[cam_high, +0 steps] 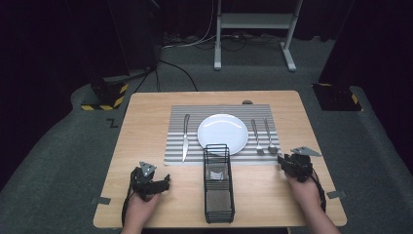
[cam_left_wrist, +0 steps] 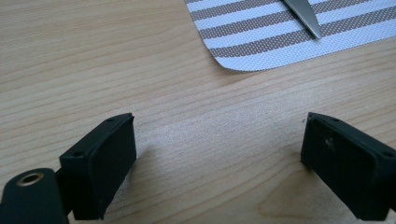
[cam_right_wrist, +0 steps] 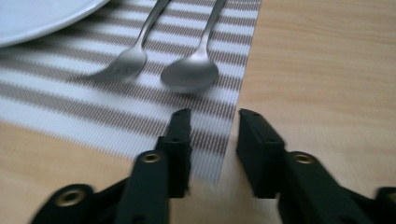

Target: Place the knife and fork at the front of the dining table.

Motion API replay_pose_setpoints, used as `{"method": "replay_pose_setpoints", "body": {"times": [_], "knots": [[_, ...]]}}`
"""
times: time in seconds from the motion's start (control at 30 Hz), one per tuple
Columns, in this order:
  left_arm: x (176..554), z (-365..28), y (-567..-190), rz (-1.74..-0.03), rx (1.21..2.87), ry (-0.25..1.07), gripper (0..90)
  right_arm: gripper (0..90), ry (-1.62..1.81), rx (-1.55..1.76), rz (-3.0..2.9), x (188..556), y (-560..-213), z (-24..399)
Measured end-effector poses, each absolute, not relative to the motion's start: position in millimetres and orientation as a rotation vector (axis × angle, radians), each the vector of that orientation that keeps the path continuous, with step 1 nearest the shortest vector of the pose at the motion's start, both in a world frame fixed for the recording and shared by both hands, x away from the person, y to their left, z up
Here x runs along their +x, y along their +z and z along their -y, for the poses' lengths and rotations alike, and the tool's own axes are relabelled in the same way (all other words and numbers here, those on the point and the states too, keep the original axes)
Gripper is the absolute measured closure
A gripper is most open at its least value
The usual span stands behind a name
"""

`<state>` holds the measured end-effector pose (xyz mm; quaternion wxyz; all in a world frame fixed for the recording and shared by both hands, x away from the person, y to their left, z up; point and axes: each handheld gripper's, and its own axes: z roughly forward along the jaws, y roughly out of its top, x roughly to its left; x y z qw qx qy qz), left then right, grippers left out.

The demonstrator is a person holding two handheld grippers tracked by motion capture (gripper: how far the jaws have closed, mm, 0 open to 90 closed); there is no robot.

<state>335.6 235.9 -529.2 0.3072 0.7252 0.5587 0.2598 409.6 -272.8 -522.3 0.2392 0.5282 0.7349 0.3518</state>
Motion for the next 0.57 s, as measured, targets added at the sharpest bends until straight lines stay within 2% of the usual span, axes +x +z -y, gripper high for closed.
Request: {"method": "replay_pose_setpoints", "body": {"times": [0.2,0.43,0.57], "knots": [[335,-236,-529,-1.476,1.915,0.679,11.5,32.3,0.891,1.376,-2.043,368,-523,290],[336,-238,-529,-1.481,1.907,0.646,13.4,19.7,0.953,1.431,-2.075,358,-523,310],[336,-238,-529,-1.480,1.910,0.643,13.2,18.1,0.908,1.398,-2.093,356,-524,304]]}}
